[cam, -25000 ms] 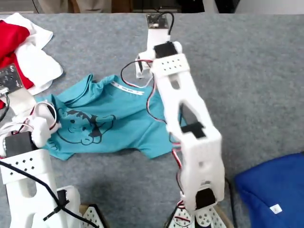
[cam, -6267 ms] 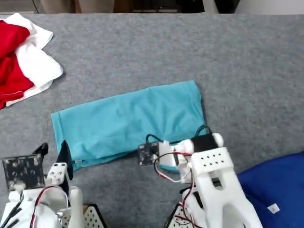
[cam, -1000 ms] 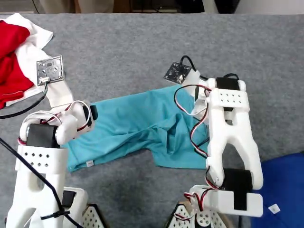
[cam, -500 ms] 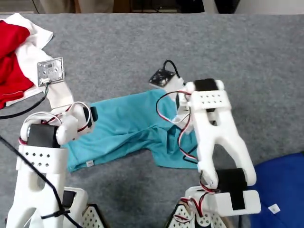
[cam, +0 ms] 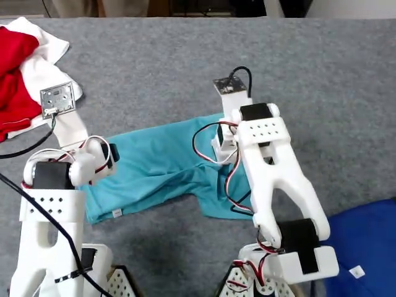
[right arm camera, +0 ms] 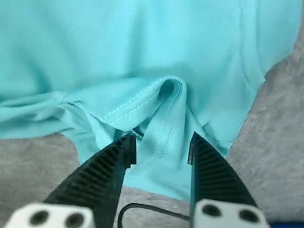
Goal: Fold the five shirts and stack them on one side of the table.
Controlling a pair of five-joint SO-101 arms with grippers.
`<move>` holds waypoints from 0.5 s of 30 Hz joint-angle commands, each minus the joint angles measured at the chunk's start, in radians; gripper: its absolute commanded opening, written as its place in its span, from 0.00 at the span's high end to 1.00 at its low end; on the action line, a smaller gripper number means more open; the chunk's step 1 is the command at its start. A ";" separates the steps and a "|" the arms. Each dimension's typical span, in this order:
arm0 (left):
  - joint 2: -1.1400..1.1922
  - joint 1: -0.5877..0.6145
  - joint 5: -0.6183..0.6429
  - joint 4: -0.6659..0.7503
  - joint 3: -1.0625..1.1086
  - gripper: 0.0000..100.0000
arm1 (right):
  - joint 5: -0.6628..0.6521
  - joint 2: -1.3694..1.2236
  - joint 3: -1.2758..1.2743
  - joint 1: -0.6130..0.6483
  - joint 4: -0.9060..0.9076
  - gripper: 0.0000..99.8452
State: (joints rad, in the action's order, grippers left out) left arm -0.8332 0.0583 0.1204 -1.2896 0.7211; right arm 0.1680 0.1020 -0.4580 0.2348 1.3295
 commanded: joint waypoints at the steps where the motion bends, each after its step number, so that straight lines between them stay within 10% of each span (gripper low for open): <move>1: 0.001 0.008 -0.008 -0.006 -0.008 0.85 | 0.081 0.005 -0.041 0.013 -0.032 0.81; 15: 0.001 0.006 -0.008 -0.008 -0.002 0.85 | 0.132 0.005 -0.101 0.013 -0.103 0.88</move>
State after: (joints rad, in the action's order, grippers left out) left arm -0.8332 0.0583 0.1204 -1.2896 0.7242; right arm 0.2938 0.1020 -0.5455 0.2348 1.2497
